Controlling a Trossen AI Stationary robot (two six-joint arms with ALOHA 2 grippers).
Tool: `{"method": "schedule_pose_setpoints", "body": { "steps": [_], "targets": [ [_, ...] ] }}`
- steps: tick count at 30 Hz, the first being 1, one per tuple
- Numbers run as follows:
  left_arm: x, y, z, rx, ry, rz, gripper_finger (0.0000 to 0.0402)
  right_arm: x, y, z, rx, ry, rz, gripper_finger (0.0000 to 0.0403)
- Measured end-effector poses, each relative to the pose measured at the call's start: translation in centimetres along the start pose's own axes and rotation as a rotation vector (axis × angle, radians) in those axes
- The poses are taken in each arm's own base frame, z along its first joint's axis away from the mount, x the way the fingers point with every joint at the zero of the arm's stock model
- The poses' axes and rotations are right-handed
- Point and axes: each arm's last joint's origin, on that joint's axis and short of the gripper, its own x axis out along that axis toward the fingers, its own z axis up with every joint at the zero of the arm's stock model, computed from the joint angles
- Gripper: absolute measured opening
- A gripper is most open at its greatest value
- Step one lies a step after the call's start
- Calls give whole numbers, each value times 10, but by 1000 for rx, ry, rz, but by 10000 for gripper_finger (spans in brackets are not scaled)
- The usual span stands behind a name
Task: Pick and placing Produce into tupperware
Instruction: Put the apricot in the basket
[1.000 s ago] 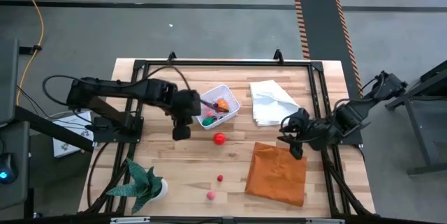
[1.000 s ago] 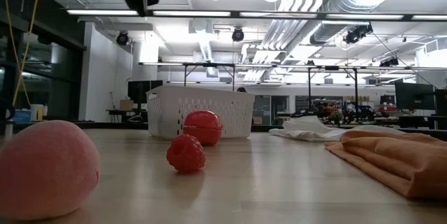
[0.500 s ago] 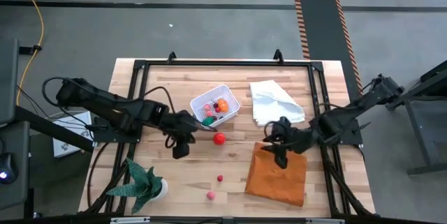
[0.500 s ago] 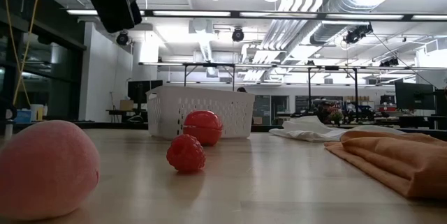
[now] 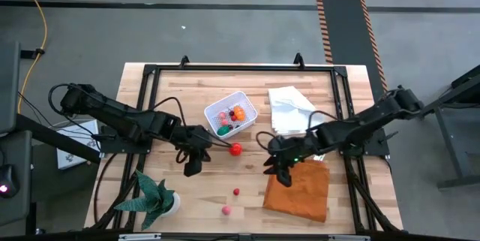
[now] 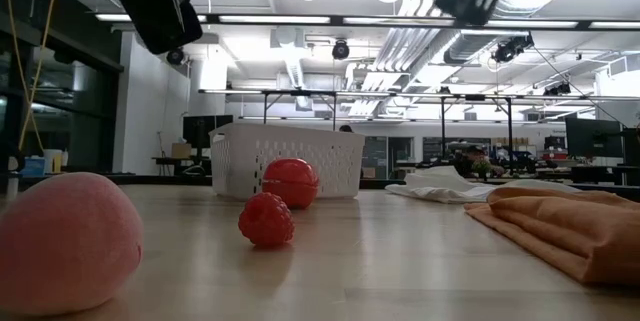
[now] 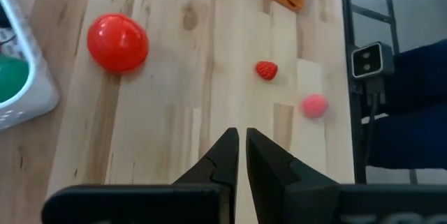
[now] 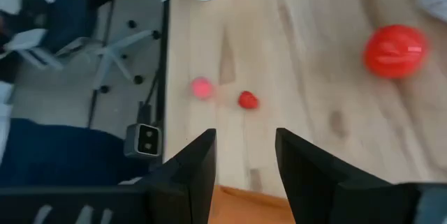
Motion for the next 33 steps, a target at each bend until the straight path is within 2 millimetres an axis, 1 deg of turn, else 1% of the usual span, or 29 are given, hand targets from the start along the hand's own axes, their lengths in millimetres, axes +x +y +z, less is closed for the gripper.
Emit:
{"method": "schedule_pose_setpoints", "body": {
  "steps": [3,6,10,15,20,22,26,30,33],
  "targets": [
    [0,0,-1,26,16,-21,19,16,-3,2,2,10,43,138],
    [-1,-1,-3,61,54,-69,19,30,-8,2,32,13,33,138],
    [-4,-3,-6,106,96,-134,19,44,-12,7,86,-35,54,138],
    [-15,-5,-9,151,106,-216,19,59,-17,10,150,-66,63,138],
    [-31,-8,-7,180,32,-261,7,70,-18,8,171,-75,69,138],
    [-36,-10,-5,191,-13,-277,2,75,-17,6,161,-81,76,138],
    [-43,-12,-1,202,-85,-273,7,84,-13,2,104,-87,98,138],
    [-43,-12,0,208,-103,-255,9,92,-10,-4,34,-74,99,138],
    [-43,-11,0,226,-108,-237,10,96,-12,-8,-14,-56,85,138]
  ]
}}
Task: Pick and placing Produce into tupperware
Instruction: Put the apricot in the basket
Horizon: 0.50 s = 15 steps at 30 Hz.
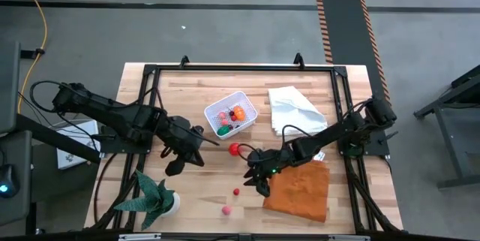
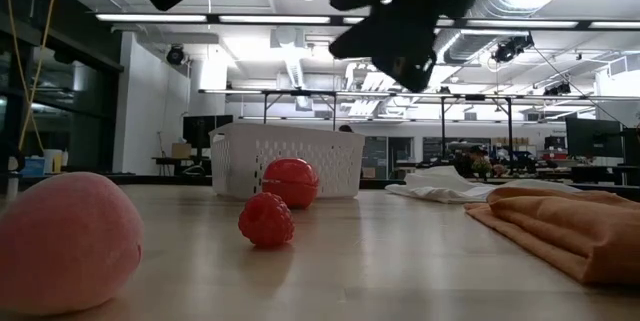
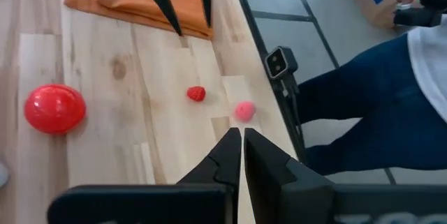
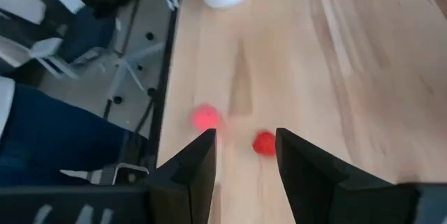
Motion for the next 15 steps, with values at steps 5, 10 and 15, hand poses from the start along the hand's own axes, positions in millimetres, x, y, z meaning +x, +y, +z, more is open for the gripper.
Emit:
{"method": "schedule_pose_setpoints", "body": {
  "steps": [5,10,15],
  "targets": [
    [0,2,-2,-7,20,34,10,8,-3,-3,-67,-7,-12,138],
    [0,3,-7,-42,58,59,10,9,-5,-4,-143,-11,-46,138],
    [0,4,-8,-52,67,75,10,11,-6,-5,-227,-7,-46,150]
  ]
}}
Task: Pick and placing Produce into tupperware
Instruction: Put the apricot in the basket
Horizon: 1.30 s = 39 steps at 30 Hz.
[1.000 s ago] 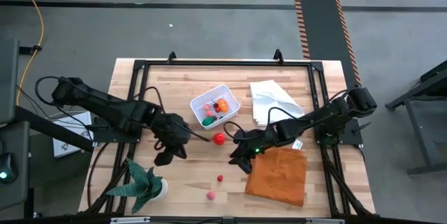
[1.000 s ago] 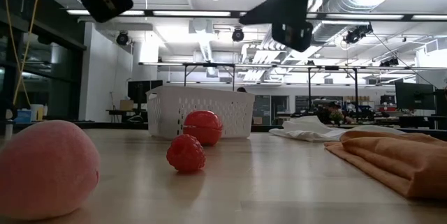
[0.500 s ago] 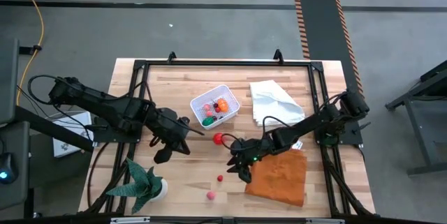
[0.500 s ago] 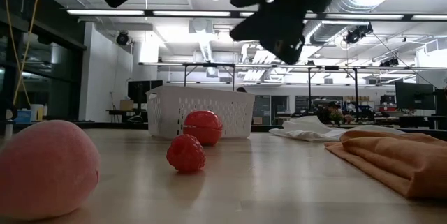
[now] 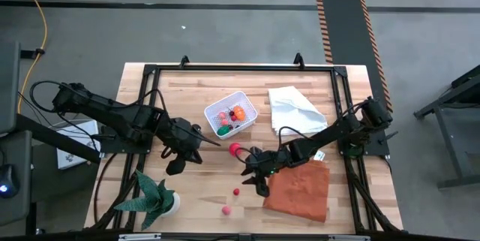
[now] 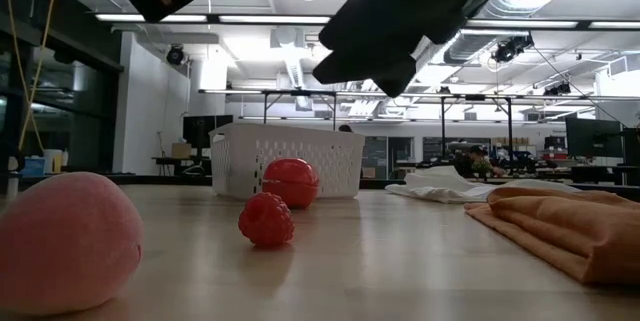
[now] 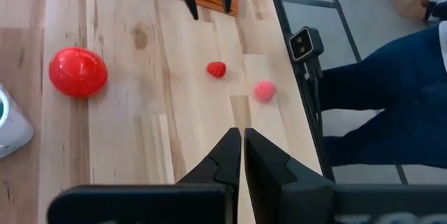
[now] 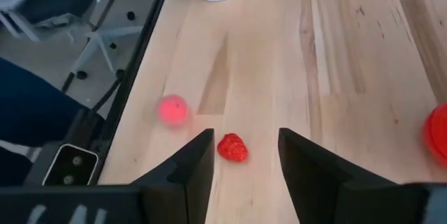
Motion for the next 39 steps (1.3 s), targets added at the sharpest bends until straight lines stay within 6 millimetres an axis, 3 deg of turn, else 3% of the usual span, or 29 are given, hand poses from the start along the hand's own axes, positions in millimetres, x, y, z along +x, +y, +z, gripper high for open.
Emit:
{"method": "schedule_pose_setpoints", "body": {
  "steps": [7,16,29,39],
  "targets": [
    [0,0,1,3,-13,-4,10,0,0,0,-5,-2,-5,167],
    [0,-1,3,7,-28,-8,10,-4,-1,-4,52,51,-42,151],
    [15,-1,14,2,-89,-44,10,-74,-8,12,88,133,-247,66],
    [56,-8,17,35,-54,-82,10,-116,-1,24,129,43,-306,33]
  ]
}}
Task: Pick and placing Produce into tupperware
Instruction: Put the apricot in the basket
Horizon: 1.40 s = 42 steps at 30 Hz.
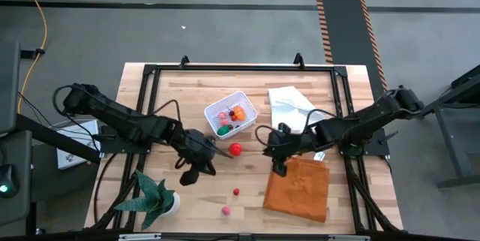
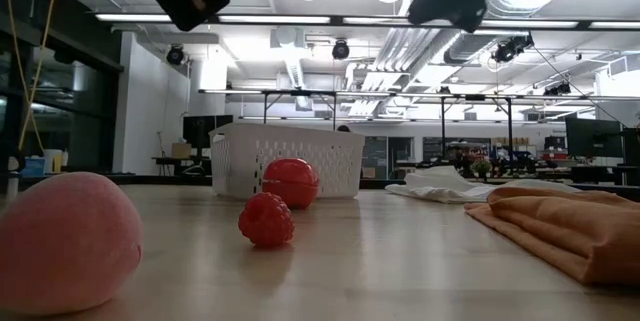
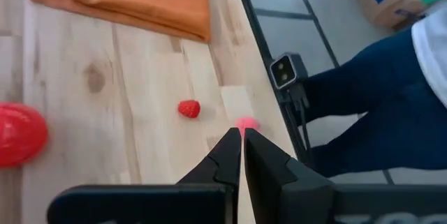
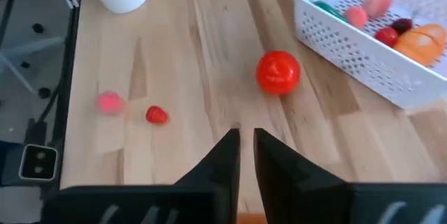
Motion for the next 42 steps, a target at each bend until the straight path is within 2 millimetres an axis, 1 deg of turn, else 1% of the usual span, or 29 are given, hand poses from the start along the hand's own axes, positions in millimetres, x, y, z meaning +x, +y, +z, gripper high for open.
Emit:
{"method": "schedule_pose_setpoints", "body": {
  "steps": [7,9,13,17,24,30,33,36,39,42],
  "targets": [
    [18,-4,-4,23,20,1,10,-40,-6,-3,39,-20,-46,4],
    [24,-4,-2,27,5,-5,10,-52,-7,-5,47,-22,-54,1],
    [31,-3,0,25,-16,-12,10,-68,-9,-9,60,-26,-63,1],
    [34,-3,3,12,-42,-21,10,-79,-9,-14,65,-11,-55,0],
    [38,0,0,6,-30,15,10,-97,-4,-20,54,-21,0,0],
    [43,2,-2,11,-15,24,10,-114,4,-27,51,4,131,0],
    [48,3,1,8,-45,26,10,-121,8,-31,64,37,207,0],
    [51,4,2,-10,-60,30,10,-126,12,-34,75,50,241,0],
    [55,6,-1,-71,-44,54,24,-130,13,-36,84,41,245,0],
    [59,7,1,-115,-73,62,58,-131,14,-39,76,46,242,0]
  ]
}}
